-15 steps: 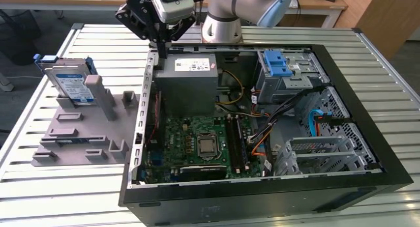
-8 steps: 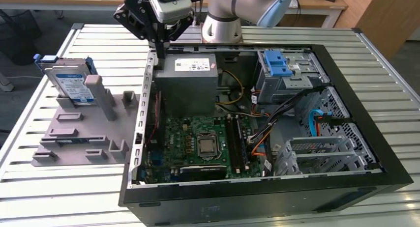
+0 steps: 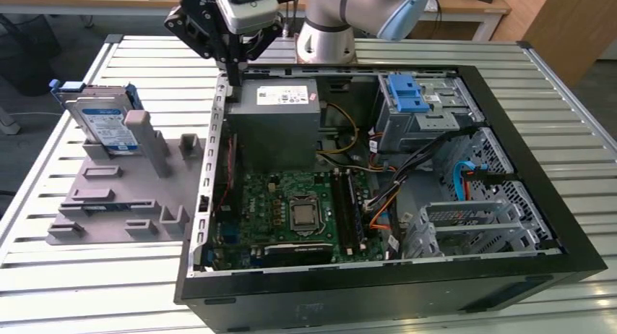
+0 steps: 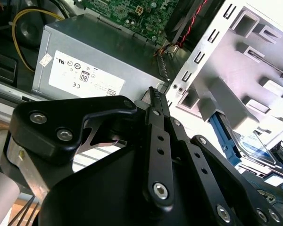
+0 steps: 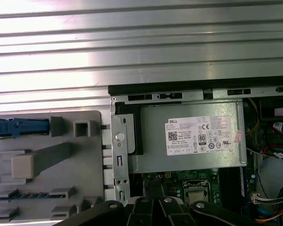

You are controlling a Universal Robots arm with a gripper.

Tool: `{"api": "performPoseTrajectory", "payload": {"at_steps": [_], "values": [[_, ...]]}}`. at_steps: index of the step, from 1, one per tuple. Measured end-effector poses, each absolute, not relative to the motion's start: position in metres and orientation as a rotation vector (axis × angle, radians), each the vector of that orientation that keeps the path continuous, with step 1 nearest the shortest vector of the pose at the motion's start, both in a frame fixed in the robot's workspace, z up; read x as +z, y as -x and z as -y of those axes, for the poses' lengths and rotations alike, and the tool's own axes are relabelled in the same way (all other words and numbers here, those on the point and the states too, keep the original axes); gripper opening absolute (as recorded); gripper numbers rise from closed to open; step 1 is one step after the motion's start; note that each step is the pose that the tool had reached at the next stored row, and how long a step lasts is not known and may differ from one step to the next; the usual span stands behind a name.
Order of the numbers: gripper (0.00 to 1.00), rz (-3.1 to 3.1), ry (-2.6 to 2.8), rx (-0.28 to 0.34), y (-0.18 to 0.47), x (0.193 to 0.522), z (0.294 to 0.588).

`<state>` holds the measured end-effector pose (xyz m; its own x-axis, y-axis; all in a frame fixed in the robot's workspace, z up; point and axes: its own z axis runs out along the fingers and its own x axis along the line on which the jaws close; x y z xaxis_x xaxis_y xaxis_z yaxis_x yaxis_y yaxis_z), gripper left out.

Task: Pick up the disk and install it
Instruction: 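Reach for the disk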

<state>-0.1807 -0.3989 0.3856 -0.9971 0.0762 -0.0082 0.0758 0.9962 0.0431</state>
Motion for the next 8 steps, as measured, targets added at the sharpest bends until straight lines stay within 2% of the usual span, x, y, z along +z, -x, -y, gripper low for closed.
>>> {"api": "performPoseTrajectory", "payload": {"at_steps": [8], "values": [[0.11, -3.129, -0.119, 0.067, 0.1831, 0.3855, 0.3989]]}}
